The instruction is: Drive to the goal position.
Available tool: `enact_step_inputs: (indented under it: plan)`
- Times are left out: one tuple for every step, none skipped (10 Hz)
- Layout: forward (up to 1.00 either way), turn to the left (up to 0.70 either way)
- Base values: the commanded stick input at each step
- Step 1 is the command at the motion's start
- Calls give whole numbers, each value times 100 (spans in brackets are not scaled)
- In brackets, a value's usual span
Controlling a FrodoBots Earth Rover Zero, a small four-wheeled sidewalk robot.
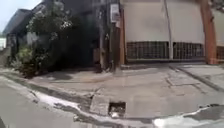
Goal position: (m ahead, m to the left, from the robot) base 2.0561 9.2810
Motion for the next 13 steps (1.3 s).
enact_step_inputs:
  plan:
    - [0, 97]
    - [0, 100]
    - [0, 100]
    - [0, 100]
    - [0, 100]
    - [0, 100]
    - [0, 100]
    - [0, 100]
    - [0, 100]
    - [0, 100]
    - [0, 100]
    - [0, 100]
    - [0, 100]
